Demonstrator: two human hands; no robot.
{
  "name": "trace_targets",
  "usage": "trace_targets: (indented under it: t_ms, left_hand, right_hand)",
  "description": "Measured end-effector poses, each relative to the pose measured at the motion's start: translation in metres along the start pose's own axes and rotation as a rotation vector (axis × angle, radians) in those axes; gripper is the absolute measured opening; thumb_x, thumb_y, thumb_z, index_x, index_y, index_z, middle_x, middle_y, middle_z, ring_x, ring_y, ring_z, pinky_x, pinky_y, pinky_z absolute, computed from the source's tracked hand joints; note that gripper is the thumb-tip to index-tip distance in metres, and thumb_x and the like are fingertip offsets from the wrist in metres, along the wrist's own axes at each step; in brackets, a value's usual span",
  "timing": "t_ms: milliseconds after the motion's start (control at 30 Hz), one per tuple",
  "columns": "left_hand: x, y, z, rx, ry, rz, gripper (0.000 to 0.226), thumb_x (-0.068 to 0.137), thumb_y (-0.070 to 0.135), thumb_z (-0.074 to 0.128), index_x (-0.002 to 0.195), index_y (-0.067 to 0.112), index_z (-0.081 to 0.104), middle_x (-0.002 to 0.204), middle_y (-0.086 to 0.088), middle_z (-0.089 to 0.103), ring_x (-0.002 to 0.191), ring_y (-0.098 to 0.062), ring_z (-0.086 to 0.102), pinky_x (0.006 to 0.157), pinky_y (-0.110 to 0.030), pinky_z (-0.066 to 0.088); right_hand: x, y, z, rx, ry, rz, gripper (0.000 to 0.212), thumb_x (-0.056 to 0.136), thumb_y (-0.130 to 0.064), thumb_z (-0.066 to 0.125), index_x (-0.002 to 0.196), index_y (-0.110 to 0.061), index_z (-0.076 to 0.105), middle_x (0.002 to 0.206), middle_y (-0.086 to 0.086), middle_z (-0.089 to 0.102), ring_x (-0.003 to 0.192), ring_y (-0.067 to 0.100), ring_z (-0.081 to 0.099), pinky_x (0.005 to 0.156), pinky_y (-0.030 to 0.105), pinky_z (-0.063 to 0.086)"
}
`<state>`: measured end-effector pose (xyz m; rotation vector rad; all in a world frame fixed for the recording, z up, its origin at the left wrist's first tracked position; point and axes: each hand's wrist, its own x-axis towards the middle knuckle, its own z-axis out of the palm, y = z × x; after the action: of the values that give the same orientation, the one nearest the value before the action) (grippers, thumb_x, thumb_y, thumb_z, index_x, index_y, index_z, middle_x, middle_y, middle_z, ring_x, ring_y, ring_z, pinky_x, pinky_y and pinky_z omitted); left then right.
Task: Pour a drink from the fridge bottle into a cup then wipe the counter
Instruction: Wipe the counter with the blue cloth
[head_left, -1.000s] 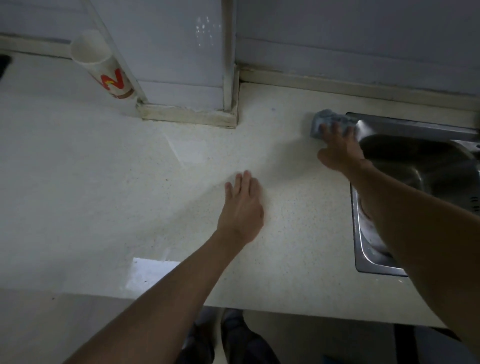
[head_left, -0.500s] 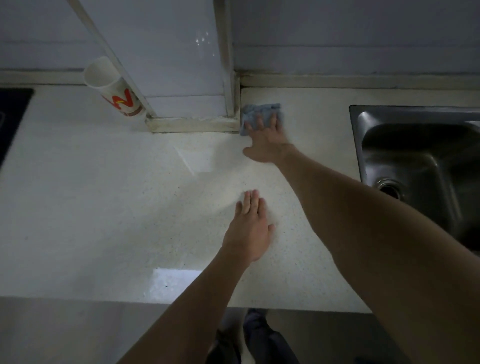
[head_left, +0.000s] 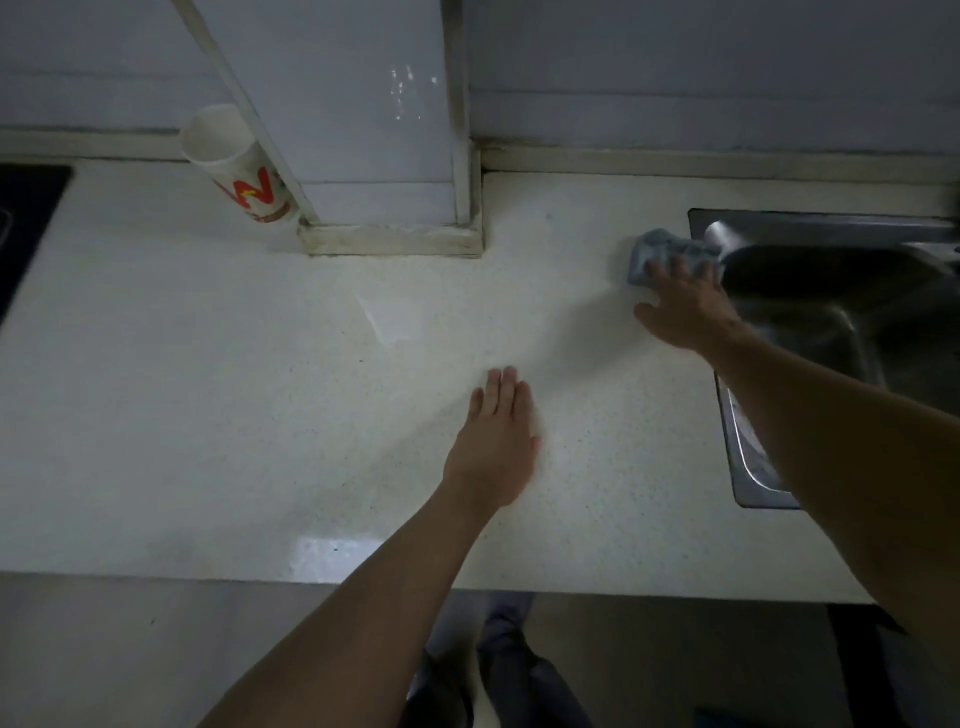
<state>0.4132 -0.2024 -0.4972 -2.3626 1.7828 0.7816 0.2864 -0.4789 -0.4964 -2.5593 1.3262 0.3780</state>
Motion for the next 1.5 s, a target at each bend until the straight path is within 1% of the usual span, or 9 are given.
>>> trace_targets:
  t_ms: [167,300,433,600,700,867,1100,1267,1500]
  left_hand:
    - [0.001,-0.004,-0.006,-0.028,-0.002,0.022,0.066,0.107,0.034,0.026,0.155,-0.001,-0.003,0.163,-0.018,-0.014,0.151,-0.031,-0.014,0.125,-0.042,-0.002]
    - [-0.013,-0.016,-0.006,-0.003,0.030,0.048,0.064,0.107,0.033,0.028,0.155,-0.001,0.006,0.165,-0.016,-0.002,0.153,-0.028,-0.004,0.125,-0.040,0.002]
    - [-0.050,-0.019,0.011,-0.023,0.130,0.044,0.056,0.106,0.030,0.028,0.154,0.002,0.017,0.164,-0.013,0.011,0.153,-0.026,0.007,0.125,-0.037,0.009]
    - [-0.082,-0.017,0.022,-0.057,0.201,0.019,0.048,0.104,0.027,0.036,0.147,0.003,0.035,0.157,-0.014,0.027,0.146,-0.026,0.025,0.122,-0.037,0.023]
    - [-0.090,-0.020,0.026,-0.042,0.193,0.039,0.047,0.102,0.024,0.040,0.143,0.000,0.041,0.153,-0.017,0.033,0.141,-0.029,0.033,0.119,-0.041,0.028]
    - [-0.097,-0.025,0.034,-0.004,0.151,0.064,0.046,0.103,0.024,0.035,0.143,0.001,0.040,0.155,-0.016,0.031,0.142,-0.030,0.030,0.120,-0.041,0.024]
    - [-0.122,-0.029,0.032,0.022,0.130,0.043,0.050,0.103,0.019,0.037,0.148,-0.001,0.030,0.158,-0.018,0.025,0.147,-0.032,0.021,0.120,-0.049,0.021]
    - [-0.152,-0.039,0.038,0.156,0.062,0.009,0.055,0.103,0.025,0.035,0.150,-0.002,0.026,0.160,-0.017,0.015,0.148,-0.032,0.015,0.120,-0.051,0.020]
    - [-0.176,-0.050,0.043,0.139,0.038,0.038,0.049,0.101,0.030,0.037,0.141,0.002,0.037,0.147,-0.016,0.033,0.134,-0.030,0.034,0.111,-0.049,0.033]
  right_hand:
    - [-0.008,-0.034,0.007,0.022,-0.028,0.112,0.075,0.090,-0.057,0.045,0.151,-0.026,0.014,0.160,0.014,0.005,0.143,0.049,-0.001,0.116,0.061,0.004]
    - [0.000,-0.116,0.017,-0.034,-0.059,-0.146,0.072,0.084,-0.060,0.046,0.147,-0.032,0.026,0.161,0.010,0.003,0.143,0.049,-0.006,0.116,0.061,-0.001]
    - [-0.024,-0.188,0.026,-0.039,-0.042,-0.315,0.075,0.086,-0.052,0.053,0.149,-0.027,0.021,0.162,0.008,-0.002,0.144,0.045,-0.015,0.116,0.052,-0.010]
    - [-0.051,-0.180,0.028,-0.071,0.013,-0.380,0.068,0.091,-0.043,0.051,0.150,-0.026,0.021,0.162,0.006,0.002,0.147,0.040,-0.010,0.120,0.049,-0.006]
    - [-0.064,-0.143,0.030,-0.048,0.023,-0.316,0.067,0.091,-0.043,0.049,0.150,-0.027,0.020,0.162,0.006,0.005,0.147,0.040,-0.007,0.120,0.053,0.004]
    - [-0.094,-0.067,0.026,-0.039,0.003,-0.115,0.070,0.089,-0.041,0.056,0.146,-0.024,0.020,0.156,0.011,0.017,0.142,0.048,0.008,0.116,0.061,0.017]
    - [-0.134,-0.073,0.039,0.034,-0.124,0.116,0.079,0.093,-0.052,0.049,0.154,-0.022,0.009,0.161,0.016,-0.001,0.142,0.052,-0.006,0.117,0.058,0.001]
    - [-0.153,-0.149,0.054,-0.031,-0.121,-0.057,0.084,0.091,-0.056,0.048,0.155,-0.022,0.007,0.161,0.016,-0.006,0.142,0.051,-0.013,0.117,0.057,-0.008]
    - [-0.184,-0.211,0.069,-0.110,-0.149,-0.308,0.079,0.090,-0.045,0.050,0.155,-0.025,0.010,0.163,0.006,-0.007,0.145,0.041,-0.017,0.118,0.049,-0.009]
